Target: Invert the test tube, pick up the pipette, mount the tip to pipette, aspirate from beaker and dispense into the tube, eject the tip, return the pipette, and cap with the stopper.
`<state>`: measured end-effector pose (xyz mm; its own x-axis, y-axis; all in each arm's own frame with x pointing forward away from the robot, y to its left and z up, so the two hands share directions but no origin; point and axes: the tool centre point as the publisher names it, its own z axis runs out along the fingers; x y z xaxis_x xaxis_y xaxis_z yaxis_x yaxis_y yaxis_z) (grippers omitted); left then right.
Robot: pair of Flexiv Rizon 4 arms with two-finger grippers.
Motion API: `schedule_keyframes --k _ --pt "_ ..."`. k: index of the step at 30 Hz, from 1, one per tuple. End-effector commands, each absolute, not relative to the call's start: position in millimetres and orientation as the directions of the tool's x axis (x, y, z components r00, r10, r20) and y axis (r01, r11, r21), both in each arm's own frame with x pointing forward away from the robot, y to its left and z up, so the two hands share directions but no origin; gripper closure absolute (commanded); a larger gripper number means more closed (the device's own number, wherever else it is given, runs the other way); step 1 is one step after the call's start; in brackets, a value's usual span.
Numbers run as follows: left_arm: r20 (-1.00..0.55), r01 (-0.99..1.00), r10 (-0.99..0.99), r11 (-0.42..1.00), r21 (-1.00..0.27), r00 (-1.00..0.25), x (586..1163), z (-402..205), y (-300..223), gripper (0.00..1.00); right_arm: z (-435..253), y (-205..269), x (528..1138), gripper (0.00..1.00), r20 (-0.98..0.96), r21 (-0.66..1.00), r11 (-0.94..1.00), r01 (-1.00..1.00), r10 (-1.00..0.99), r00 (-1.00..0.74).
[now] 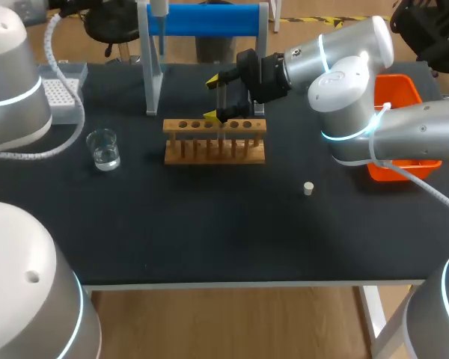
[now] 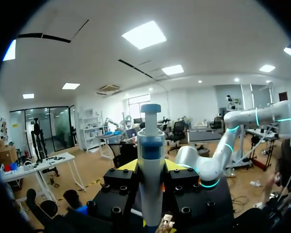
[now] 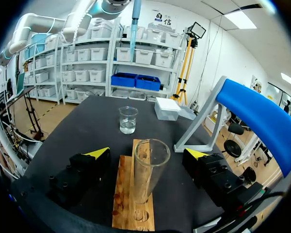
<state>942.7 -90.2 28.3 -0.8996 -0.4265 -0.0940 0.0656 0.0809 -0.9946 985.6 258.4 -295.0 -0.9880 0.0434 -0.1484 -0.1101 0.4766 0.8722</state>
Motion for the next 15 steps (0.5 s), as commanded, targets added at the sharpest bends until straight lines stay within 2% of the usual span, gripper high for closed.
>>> schedule_keyframes --k 1,15 --pt "-0.099 0.079 -0.401 0.066 -0.995 -0.91 955 31 -108 1.0 -294 258 985 0.0 -0.149 0.872 0.478 -0.11 0.044 -0.988" --pt "-0.069 0.063 -0.315 0.03 -0.998 -0.947 958 31 -152 1.0 -294 258 985 0.0 -0.149 0.872 0.478 -0.11 0.044 -0.988"
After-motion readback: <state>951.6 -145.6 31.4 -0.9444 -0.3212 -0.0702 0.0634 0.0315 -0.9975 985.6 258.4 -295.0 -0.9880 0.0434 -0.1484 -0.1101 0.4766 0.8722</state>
